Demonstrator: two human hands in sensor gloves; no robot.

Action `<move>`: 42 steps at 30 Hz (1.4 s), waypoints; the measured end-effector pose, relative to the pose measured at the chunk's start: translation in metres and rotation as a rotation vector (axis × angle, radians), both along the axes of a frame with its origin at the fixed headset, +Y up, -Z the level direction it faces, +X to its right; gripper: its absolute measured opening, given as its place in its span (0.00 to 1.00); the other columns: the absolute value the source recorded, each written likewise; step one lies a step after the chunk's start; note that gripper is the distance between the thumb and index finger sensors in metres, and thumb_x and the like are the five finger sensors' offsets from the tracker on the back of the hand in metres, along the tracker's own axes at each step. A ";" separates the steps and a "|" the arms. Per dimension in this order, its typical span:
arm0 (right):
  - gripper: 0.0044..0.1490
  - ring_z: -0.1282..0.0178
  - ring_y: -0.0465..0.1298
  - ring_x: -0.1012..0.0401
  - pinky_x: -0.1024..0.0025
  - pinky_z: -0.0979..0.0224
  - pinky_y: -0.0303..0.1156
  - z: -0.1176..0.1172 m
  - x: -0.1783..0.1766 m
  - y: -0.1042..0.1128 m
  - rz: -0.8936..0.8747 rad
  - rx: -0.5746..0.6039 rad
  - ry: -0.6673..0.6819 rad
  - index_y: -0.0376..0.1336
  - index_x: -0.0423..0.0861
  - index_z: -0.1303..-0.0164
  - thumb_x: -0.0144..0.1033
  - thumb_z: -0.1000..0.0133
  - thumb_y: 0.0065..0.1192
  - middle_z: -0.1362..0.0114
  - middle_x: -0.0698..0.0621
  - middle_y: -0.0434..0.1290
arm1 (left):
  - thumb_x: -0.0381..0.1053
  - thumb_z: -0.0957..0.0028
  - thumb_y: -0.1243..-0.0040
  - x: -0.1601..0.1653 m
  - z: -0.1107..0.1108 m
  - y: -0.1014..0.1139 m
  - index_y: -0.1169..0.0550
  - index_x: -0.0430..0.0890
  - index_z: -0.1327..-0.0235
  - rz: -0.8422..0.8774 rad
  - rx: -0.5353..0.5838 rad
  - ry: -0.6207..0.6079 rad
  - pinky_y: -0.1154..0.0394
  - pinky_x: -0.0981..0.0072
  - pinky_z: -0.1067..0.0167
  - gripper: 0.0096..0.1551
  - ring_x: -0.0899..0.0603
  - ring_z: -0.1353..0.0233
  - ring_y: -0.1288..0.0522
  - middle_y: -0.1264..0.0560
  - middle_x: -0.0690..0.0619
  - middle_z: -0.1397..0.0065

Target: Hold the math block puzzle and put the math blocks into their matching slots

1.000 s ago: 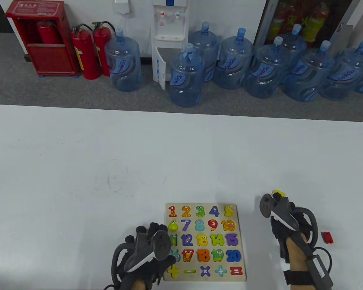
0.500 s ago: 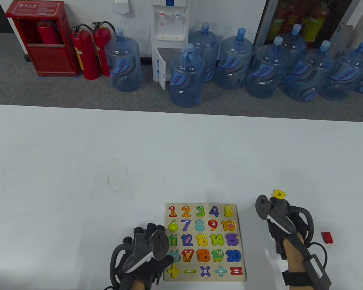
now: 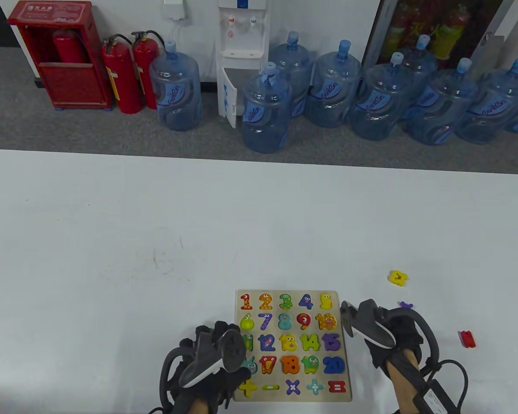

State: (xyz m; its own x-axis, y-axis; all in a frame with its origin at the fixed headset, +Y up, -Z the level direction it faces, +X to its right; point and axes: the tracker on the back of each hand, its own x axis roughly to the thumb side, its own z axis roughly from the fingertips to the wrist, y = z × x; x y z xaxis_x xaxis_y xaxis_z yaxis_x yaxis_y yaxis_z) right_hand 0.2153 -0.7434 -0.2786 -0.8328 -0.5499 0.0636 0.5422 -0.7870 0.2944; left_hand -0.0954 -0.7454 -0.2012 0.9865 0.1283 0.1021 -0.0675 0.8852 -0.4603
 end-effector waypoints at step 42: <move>0.35 0.59 0.84 0.60 0.66 0.51 0.79 0.023 0.002 -0.008 -0.285 0.199 0.029 0.67 0.53 0.44 0.48 0.63 0.60 0.47 0.49 0.79 | 0.70 0.61 0.49 0.002 0.002 -0.003 0.52 0.56 0.25 0.064 -0.027 -0.032 0.48 0.26 0.27 0.52 0.31 0.17 0.55 0.57 0.55 0.19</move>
State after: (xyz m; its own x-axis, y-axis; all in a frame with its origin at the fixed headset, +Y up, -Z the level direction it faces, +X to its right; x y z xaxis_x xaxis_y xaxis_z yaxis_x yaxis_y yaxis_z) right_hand 0.2175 -0.7512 -0.2553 -0.9542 -0.2992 0.0047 0.2980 -0.9485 0.1075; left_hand -0.0931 -0.7479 -0.1993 0.9724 0.1939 0.1294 -0.1081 0.8668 -0.4867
